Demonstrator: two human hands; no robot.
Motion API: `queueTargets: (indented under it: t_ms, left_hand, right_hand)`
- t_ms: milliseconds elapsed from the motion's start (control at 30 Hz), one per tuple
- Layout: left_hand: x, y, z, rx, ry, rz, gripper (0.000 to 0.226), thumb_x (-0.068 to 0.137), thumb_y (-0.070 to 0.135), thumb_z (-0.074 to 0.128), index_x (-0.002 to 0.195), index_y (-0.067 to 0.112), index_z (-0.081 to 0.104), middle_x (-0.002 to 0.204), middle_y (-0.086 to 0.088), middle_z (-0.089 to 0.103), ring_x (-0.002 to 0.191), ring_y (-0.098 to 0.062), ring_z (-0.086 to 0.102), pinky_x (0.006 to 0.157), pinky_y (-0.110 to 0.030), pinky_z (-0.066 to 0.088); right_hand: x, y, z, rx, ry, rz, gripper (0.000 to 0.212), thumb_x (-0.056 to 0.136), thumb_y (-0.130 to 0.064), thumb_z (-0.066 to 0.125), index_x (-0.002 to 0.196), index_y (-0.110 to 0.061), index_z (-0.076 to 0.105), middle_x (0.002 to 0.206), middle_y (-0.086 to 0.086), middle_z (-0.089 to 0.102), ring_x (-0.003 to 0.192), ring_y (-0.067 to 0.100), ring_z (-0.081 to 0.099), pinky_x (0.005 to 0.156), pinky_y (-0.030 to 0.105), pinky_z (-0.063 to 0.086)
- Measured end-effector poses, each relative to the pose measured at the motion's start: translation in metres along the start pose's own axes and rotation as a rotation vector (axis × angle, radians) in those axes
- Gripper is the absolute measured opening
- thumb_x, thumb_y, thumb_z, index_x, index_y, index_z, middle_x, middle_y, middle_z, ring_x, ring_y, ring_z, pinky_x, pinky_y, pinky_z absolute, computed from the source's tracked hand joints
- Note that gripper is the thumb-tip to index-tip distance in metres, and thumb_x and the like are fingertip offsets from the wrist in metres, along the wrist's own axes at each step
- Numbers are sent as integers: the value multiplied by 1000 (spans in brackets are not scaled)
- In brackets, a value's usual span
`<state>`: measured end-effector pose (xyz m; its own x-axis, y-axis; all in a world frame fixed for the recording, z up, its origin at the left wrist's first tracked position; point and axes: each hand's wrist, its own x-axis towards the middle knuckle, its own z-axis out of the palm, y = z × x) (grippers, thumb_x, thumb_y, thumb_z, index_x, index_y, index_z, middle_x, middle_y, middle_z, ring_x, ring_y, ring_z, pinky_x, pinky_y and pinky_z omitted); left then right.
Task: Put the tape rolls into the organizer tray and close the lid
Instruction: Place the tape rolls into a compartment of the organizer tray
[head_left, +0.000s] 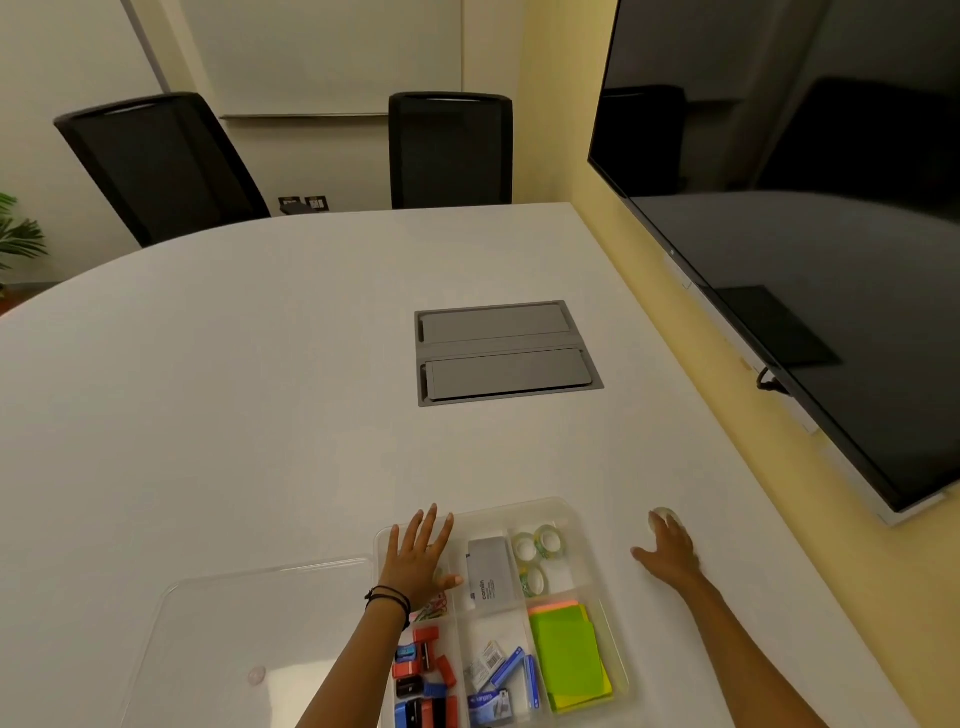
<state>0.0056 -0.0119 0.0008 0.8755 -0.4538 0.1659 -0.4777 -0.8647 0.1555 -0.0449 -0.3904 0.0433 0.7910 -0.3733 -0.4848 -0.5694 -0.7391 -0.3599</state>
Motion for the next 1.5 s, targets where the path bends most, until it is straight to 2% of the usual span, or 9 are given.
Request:
queueTargets:
  t_ms: [133, 300, 433, 567, 767, 900, 1033, 1267, 1500]
  left_hand:
    - [0, -1, -1, 3, -44, -13, 86, 83, 73, -3, 149, 18, -2, 156, -8, -12, 116, -27, 43, 74, -50, 52]
    - [0, 0, -4, 3, -83, -24, 85, 83, 73, -2, 149, 18, -3, 156, -8, -13, 117, -26, 38, 73, -51, 52]
    - [0, 1, -7, -5, -94, -30, 85, 83, 73, -4, 149, 19, -3, 156, -8, -13, 115, -29, 49, 72, -50, 53]
    - [-1, 0, -8, -11, -72, -27, 86, 82, 73, -4, 149, 19, -3, 156, -7, -11, 102, -25, 65, 71, -47, 54]
    - [0, 5, -17, -94, -126, -75, 84, 83, 72, -5, 149, 18, -4, 131, -7, 41, 98, -25, 67, 68, -48, 54]
    - [2, 6, -18, -132, -176, -118, 84, 84, 72, -4, 149, 18, -3, 121, -10, 63, 97, -25, 67, 67, -48, 54]
    - [4, 7, -18, -140, -186, -144, 84, 83, 71, -4, 149, 18, -2, 116, -10, 67, 96, -26, 67, 67, -48, 54]
    - [5, 3, -13, -152, -192, -152, 85, 83, 71, -4, 149, 18, -2, 114, -9, 67, 95, -26, 68, 67, -47, 54]
    - [6, 3, -15, -152, -207, -157, 84, 83, 71, -5, 149, 19, 1, 113, -10, 68, 93, -27, 68, 66, -48, 54]
  right_hand:
    - [-2, 4, 3, -122, -68, 17, 72, 90, -33, 50, 144, -22, 3, 156, 7, -1, 143, 30, -2, 112, 59, 8]
    - [-7, 9, 11, -133, 26, 1, 61, 91, -20, 49, 142, -16, 16, 152, 12, 19, 139, 32, 20, 112, 58, 11]
    - [-12, 19, 24, -35, 288, -109, 47, 78, -5, 64, 122, 0, 49, 119, 24, 59, 111, 41, 53, 101, 53, 32]
    - [-24, 24, 35, -104, 368, -156, 37, 60, 2, 76, 95, -4, 66, 85, 14, 72, 81, 38, 63, 79, 46, 45]
    - [-37, 31, 55, -259, 389, -209, 51, 34, 10, 82, 76, -14, 66, 56, 0, 65, 50, 24, 62, 50, 34, 47]
    - [-45, 23, 52, -201, 364, -176, 42, 54, 14, 71, 88, -9, 67, 65, 7, 69, 63, 31, 65, 63, 38, 46]
    - [-54, 1, 33, -32, 422, -138, 33, 72, 4, 66, 101, -9, 62, 85, 13, 70, 84, 34, 65, 78, 40, 43]
    - [-74, -53, 4, 109, 482, -290, 27, 75, -2, 64, 99, -11, 62, 85, 12, 67, 82, 31, 59, 70, 41, 51]
    - [-89, -88, 20, 158, 311, -447, 26, 82, -8, 58, 107, -17, 57, 90, 2, 59, 86, 17, 56, 69, 27, 46]
